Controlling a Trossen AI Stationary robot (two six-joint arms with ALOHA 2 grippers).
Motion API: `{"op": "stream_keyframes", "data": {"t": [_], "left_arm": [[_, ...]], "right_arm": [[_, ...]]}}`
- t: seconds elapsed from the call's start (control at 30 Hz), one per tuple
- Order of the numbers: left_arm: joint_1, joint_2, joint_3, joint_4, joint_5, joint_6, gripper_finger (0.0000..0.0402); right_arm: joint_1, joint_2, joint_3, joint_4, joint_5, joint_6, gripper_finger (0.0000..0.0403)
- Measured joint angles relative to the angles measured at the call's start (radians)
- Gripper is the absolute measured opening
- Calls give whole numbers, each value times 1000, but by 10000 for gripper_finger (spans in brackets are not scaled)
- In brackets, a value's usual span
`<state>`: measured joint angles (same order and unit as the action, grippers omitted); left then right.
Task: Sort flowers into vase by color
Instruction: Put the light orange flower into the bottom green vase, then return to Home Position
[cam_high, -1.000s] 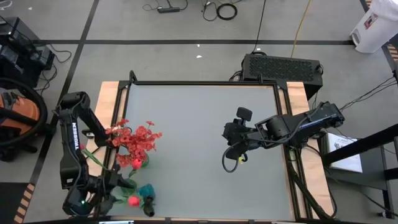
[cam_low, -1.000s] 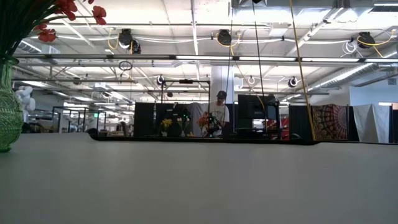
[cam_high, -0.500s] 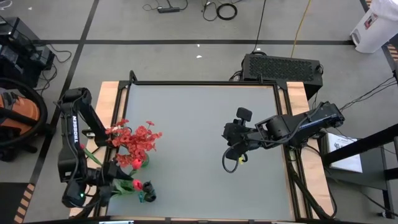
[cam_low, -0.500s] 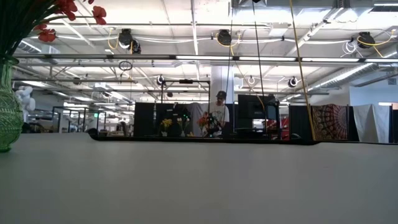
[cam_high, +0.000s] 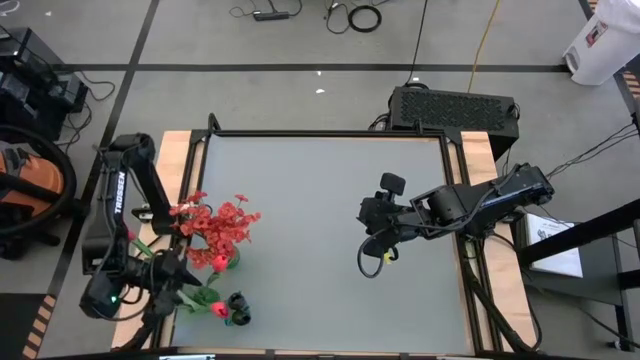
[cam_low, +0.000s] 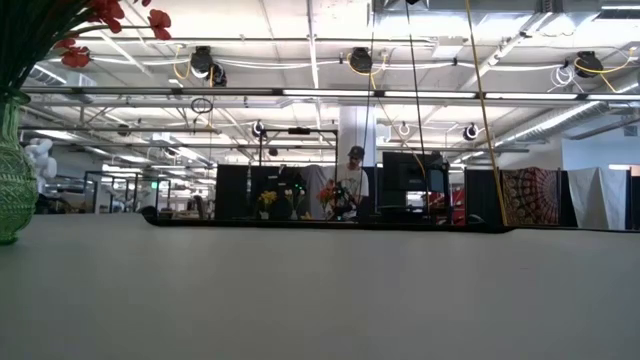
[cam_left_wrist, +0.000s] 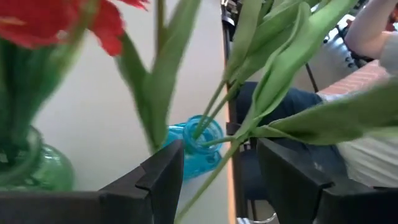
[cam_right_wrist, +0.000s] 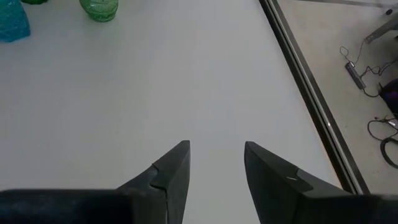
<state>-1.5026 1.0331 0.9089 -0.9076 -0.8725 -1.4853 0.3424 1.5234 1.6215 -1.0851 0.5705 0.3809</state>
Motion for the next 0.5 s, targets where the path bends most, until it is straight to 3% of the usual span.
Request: {"op": "stream_keyframes", "data": {"t": [0.23, 0.5], "left_arm": [[-3, -52, 0, -98, -20, -4, 208], [-3, -118, -1, -241, -46, -144, 208]], "right_arm": [[0, 0, 0, 3, 0, 15, 143], [0, 0, 0, 1, 0, 19, 143]]}}
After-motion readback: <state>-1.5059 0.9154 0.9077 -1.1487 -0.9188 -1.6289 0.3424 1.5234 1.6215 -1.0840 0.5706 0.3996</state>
